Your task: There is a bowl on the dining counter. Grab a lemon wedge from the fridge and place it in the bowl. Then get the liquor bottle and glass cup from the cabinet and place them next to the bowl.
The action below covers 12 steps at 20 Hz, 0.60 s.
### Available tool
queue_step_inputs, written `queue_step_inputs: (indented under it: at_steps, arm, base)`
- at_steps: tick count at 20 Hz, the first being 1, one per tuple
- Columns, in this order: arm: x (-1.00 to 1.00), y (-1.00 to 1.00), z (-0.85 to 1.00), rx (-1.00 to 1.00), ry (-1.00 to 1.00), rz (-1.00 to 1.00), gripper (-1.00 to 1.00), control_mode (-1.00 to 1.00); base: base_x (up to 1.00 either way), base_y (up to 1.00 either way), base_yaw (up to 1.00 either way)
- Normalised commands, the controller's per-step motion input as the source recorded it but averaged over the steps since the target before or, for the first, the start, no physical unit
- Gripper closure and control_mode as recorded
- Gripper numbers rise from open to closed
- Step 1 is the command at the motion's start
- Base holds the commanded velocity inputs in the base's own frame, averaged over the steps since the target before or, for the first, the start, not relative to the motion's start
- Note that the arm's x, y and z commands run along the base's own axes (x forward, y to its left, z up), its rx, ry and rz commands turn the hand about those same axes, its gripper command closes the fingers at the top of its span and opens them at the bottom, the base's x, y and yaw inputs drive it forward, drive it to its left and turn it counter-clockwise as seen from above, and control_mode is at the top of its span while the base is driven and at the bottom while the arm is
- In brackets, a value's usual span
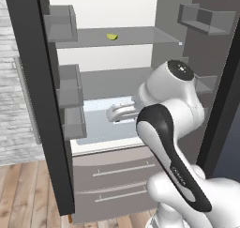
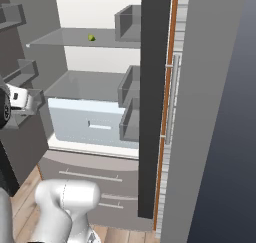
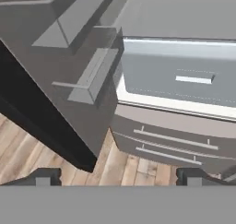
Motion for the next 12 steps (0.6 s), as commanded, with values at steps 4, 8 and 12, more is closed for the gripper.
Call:
queue_step_inputs:
  at_steps: [4,8,12]
  arm:
    - [-0.37,-1.00,-0.06,-0.24,-0.11,-0.12,-1.00,-1.00]
    - [-0.41,-1.00,-0.14,-0.18,-0.07,-0.17,-1.00,-1.00]
    - [-0.38,-1.00,-0.19,-0.10,-0.01,-0.21,-1.00,-1.00]
  base:
    - [0.00,0.00,0.00]
    - [0.00,0.00,0.00]
    - [0.00,0.00,0.00]
